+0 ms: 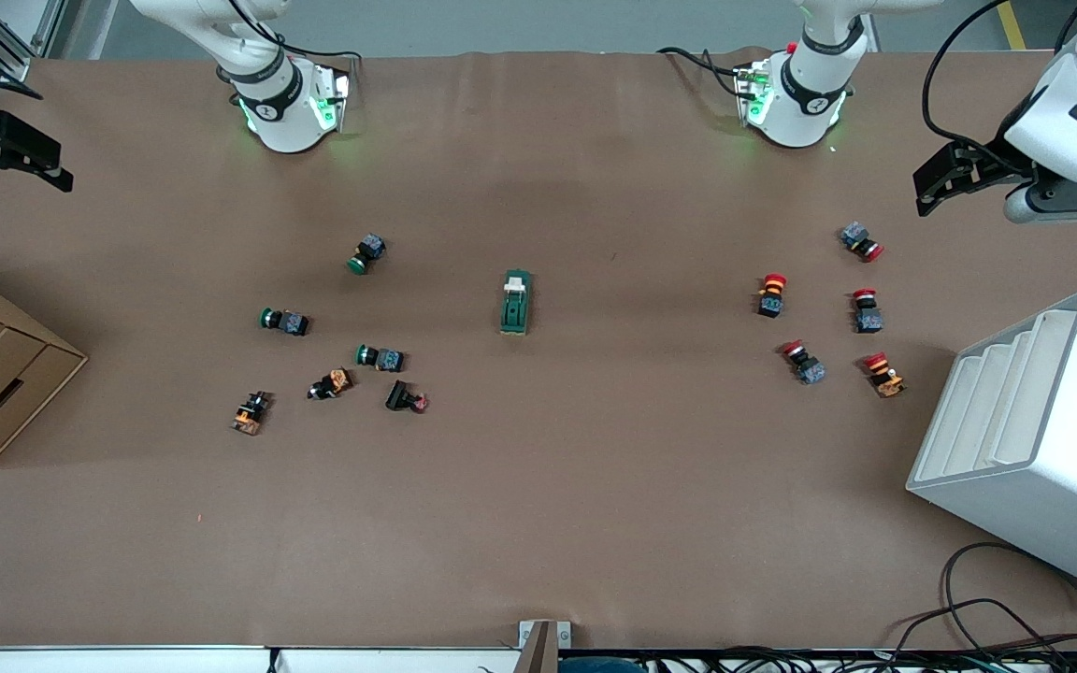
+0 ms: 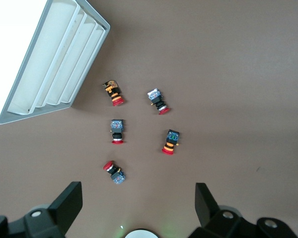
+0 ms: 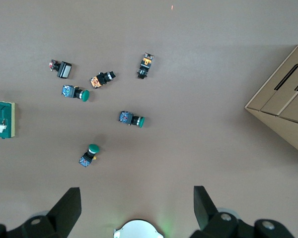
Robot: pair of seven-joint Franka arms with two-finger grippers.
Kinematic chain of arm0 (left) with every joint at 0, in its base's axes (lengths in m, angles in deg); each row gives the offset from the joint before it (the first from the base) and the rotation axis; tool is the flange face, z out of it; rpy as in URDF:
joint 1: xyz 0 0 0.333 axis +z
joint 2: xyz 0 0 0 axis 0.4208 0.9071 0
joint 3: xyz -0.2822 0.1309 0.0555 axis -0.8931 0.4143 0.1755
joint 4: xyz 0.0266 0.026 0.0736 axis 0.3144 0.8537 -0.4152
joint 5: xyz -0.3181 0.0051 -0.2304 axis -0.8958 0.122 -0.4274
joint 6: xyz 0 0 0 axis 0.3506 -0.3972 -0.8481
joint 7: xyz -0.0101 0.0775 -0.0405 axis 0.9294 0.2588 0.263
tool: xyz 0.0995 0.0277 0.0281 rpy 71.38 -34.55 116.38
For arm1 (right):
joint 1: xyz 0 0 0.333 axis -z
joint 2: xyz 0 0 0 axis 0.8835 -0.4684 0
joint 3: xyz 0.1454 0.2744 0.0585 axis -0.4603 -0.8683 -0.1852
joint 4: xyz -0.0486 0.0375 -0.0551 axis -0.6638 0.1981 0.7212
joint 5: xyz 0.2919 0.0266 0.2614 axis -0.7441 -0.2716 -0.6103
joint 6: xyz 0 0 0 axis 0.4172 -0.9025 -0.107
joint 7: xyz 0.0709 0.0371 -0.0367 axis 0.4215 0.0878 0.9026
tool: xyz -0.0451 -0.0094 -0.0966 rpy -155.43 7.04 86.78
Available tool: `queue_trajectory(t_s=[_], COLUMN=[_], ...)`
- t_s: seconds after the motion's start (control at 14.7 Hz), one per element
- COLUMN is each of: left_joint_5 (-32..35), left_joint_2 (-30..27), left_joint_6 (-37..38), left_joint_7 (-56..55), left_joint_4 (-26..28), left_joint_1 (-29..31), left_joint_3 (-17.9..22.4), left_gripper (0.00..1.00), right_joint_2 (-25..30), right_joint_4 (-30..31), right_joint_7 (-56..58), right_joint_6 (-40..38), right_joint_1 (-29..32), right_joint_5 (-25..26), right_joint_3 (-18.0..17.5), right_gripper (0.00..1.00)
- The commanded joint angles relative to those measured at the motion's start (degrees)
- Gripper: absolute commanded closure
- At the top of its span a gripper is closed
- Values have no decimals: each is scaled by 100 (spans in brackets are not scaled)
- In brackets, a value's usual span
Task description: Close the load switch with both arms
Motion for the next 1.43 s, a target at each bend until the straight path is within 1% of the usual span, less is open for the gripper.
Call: queue_trajectory(t_s=[0.0,0.07,0.14,0.34,0.54,0.61,0.75,0.89,1.02,1.23,1.36], left_joint_5=[-8,-35,-70,-218,-386,-386,-386,-386,-378,-378,-369], left_joint_2=[46,63,177,528,565,556,565,643,740,740,767], left_joint_6=[35,35,35,289,360,360,360,360,264,-393,-701], left_joint_7=[135,126,108,82,3,-23,-539,-1347,-1990,-2298,-3008], left_joint_4=[-127,-145,-293,-908,-919,-901,-884,-875,-857,-436,-252], left_joint_1=[33,41,41,-160,-424,-511,-565,-583,-574,-548,-574], left_joint_3=[-5,4,13,-57,-232,-364,-750,-1311,-1804,-2253,-2543], left_gripper=[0,0,0,0,0,0,0,0,0,0,0], right_joint_2=[137,137,137,137,120,102,102,76,-99,-564,-793], right_joint_4=[118,118,118,118,66,31,22,21,21,13,-14], right_joint_7=[-104,-104,-104,-104,-69,-60,-42,-59,-77,-77,-42], right_joint_6=[28,28,28,28,28,28,28,46,81,160,160], right_joint_1=[-31,-31,-31,-31,-23,-14,-14,-40,-5,39,39], right_joint_5=[2,2,2,-7,2,2,11,46,72,81,99], right_joint_3=[0,0,9,9,9,9,9,9,9,26,26], right_gripper=[0,0,0,0,0,0,0,0,0,0,0])
